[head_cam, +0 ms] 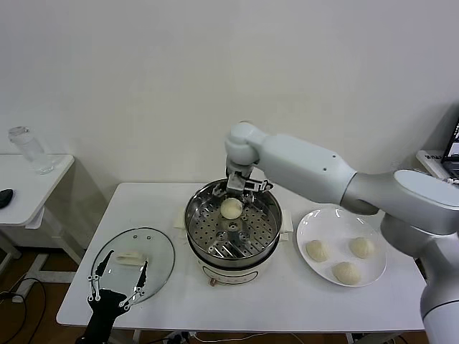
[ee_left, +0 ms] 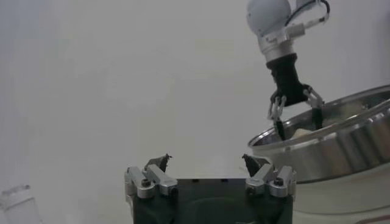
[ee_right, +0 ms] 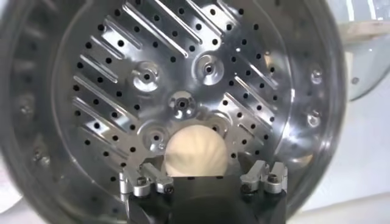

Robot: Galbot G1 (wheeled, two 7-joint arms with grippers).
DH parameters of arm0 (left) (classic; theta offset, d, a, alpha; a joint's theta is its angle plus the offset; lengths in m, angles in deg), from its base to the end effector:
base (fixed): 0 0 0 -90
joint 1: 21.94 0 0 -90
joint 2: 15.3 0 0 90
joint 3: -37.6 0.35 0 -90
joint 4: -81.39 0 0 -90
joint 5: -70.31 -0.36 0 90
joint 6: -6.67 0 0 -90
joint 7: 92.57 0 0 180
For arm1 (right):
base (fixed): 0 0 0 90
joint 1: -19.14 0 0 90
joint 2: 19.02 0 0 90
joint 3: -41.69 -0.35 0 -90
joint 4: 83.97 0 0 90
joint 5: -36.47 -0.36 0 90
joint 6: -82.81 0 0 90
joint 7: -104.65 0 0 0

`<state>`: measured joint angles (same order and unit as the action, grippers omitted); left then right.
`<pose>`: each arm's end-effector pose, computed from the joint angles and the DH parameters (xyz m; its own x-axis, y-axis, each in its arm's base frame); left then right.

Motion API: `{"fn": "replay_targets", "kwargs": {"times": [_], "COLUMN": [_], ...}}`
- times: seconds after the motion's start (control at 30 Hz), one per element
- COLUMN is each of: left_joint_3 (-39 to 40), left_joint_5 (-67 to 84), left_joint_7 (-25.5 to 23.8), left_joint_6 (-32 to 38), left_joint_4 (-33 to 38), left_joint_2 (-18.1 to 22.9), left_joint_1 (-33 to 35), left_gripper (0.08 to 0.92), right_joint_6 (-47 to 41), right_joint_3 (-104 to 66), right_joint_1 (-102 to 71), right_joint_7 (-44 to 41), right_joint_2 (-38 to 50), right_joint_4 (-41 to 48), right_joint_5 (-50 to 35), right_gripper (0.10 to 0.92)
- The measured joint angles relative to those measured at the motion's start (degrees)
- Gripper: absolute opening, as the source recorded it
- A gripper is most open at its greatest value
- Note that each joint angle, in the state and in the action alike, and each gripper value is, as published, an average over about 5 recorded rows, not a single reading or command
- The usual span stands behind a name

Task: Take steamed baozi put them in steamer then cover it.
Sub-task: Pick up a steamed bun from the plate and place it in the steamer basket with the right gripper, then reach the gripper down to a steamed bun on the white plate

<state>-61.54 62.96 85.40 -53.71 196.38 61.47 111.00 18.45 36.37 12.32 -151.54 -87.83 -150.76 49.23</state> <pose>0.1127 0.0958 -0.3518 -0.9668 0.1891 -0.1719 0.1081 0.9122 0.3953 0.5773 0.1294 -0.0381 -0.1492 -0.1574 0.9762 -0.3013 -0.9331 -0.1965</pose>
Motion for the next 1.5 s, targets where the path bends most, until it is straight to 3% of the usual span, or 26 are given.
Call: {"fn": "replay_targets", "kwargs": {"times": [0.37, 0.63, 1.5], "left_joint_3": [1.12, 1.73, 0.82], "left_joint_5": [-0.43, -0.72, -1.11], "left_joint_7": [0.01, 0.19, 0.37], "left_joint_6": [-0.49, -0.94, -0.56], "left_joint_4": [0.33, 0.65, 0.47], "left_joint_2": [-0.41, -0.55, 0.31], "left_joint_1": [-0.27, -0.89, -0.07], "left_gripper": [0.823, 0.823, 0.823], "right_joint_6": [-15.11, -23.23, -31.21], "right_joint_3": [5.57, 12.01, 15.76], "right_joint_1": [6.09, 4.54, -7.71], "right_joint_7": [-1.6, 0.7, 11.43], "right_joint_2": [14.75, 23.14, 26.56], "right_joint_4": [-0.21, -0.75, 0.88], "right_joint_5": [-16.5, -23.73, -25.88], "right_gripper": [0.823, 0.823, 0.823]}}
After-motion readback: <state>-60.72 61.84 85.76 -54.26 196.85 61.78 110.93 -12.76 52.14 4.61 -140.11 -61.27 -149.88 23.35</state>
